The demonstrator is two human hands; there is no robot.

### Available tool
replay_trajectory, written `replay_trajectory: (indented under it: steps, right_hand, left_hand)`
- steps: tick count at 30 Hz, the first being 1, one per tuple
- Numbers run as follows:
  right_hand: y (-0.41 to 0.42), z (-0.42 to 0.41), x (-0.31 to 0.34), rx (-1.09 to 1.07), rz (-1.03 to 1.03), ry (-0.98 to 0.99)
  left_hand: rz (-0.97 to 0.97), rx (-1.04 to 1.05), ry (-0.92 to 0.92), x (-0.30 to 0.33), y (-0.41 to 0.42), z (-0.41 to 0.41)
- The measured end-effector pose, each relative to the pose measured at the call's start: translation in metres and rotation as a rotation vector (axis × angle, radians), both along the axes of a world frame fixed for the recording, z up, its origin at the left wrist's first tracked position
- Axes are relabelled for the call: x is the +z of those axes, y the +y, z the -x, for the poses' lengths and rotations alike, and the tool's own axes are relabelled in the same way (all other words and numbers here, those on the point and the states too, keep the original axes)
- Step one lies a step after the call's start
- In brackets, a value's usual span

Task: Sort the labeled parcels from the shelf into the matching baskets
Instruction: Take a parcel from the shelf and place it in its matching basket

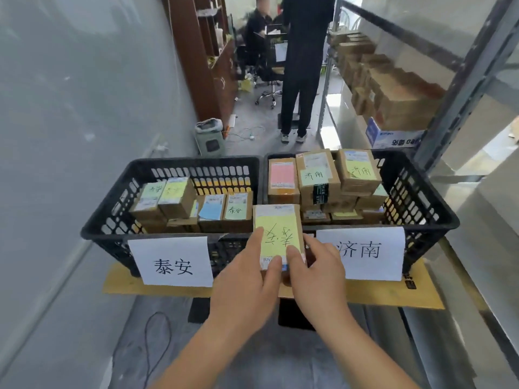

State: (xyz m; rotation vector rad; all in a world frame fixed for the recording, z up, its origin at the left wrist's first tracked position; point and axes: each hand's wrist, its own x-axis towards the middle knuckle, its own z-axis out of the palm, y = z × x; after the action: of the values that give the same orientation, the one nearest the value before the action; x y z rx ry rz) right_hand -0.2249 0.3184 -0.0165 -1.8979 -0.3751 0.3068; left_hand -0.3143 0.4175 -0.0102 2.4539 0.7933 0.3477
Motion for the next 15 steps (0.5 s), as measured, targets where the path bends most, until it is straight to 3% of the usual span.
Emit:
replay_trajectory:
  steps: [5, 9, 15]
  right_hand:
    - [0.045, -0.029, -0.007, 0.079, 0.008, 0.038]
    - [0.081, -0.033, -0.014, 0.131, 0.020, 0.064]
    - [0.150, -0.033, -0.027, 0.188, 0.008, 0.089]
  left_hand:
    - [-0.058, 0.084, -0.002, -0.005, 0.039, -0.001]
    - [-0.105, 0.173, 0.126, -0.011, 0.070, 0.007]
    - [-0.219, 0.199, 0.179, -0.024, 0.136, 0.010]
